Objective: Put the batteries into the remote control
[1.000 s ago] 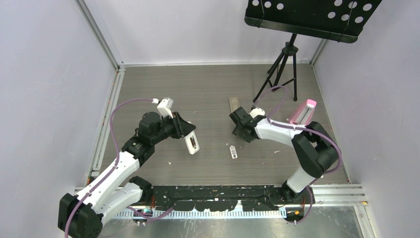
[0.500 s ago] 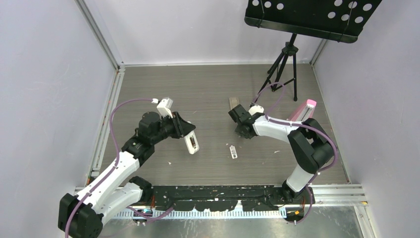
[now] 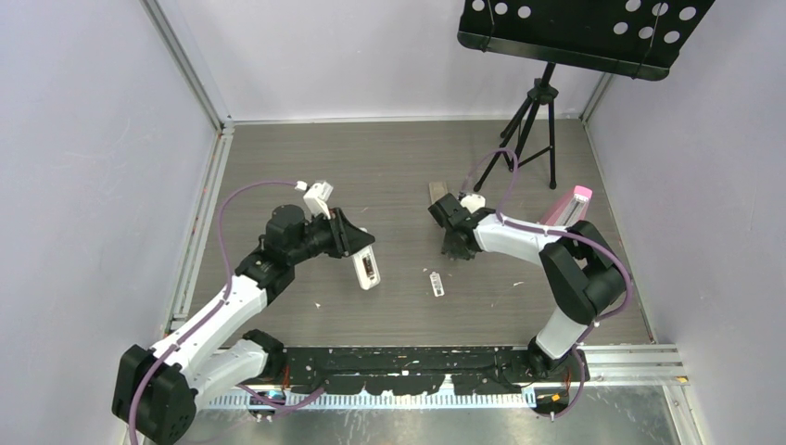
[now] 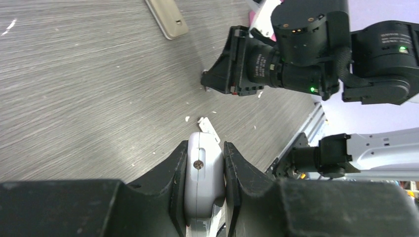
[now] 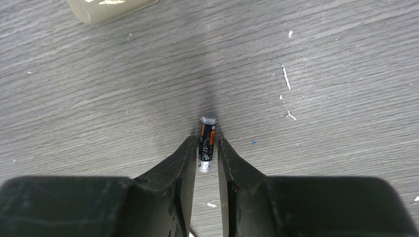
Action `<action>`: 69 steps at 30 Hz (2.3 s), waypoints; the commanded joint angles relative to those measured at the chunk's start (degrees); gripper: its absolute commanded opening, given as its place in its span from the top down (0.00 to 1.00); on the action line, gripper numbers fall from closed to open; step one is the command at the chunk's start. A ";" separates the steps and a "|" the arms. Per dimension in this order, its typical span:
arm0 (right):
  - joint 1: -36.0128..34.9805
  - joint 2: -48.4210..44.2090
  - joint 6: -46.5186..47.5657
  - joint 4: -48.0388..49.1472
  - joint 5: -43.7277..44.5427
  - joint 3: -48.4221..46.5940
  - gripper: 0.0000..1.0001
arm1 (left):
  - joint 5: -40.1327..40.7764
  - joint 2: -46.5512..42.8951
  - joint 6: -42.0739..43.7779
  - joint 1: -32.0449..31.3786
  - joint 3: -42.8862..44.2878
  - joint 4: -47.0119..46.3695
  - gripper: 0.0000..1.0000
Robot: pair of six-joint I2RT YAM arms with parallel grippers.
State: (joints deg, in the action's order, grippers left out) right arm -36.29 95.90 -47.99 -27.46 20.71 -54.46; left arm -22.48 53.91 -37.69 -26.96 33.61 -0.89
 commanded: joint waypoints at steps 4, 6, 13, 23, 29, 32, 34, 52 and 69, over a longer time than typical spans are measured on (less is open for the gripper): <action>0.44 0.59 2.25 -3.04 -4.10 1.12 0.87 | -7.63 2.89 -2.25 0.33 -0.65 -10.87 1.00; 0.43 -0.11 2.03 -2.97 -3.60 1.36 0.91 | -8.40 3.62 -2.91 0.32 -0.90 -12.20 1.00; -1.67 -12.56 5.09 0.50 -4.99 2.35 0.94 | -11.61 6.38 -8.17 0.29 -1.37 -17.46 1.00; -9.11 -32.58 9.55 12.34 -17.80 3.72 0.95 | -13.52 9.17 -16.97 0.32 -0.82 -21.39 1.00; -16.25 -34.47 12.71 13.83 -22.66 1.86 0.94 | -16.27 12.53 -25.75 0.31 -0.37 -26.93 1.00; -19.22 -32.76 14.02 11.26 -21.42 -0.78 0.94 | -15.79 13.19 -27.64 0.33 -0.26 -27.06 1.00; -20.41 -31.81 14.50 9.62 -19.00 -1.98 0.93 | -15.35 13.44 -28.54 0.33 -0.22 -27.11 1.00; -22.51 -26.52 18.18 6.07 -18.69 -6.51 0.88 | -15.60 14.79 -31.17 0.33 -0.08 -28.76 1.00; -22.59 -26.55 16.99 4.64 -19.79 -7.49 0.70 | -15.66 15.80 -31.81 0.33 -0.46 -29.91 1.00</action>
State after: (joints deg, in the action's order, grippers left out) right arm -58.54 69.78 -30.74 -24.08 1.74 -59.70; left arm -37.12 69.89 -68.64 -26.96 32.32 -26.79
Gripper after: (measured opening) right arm 0.283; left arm 0.265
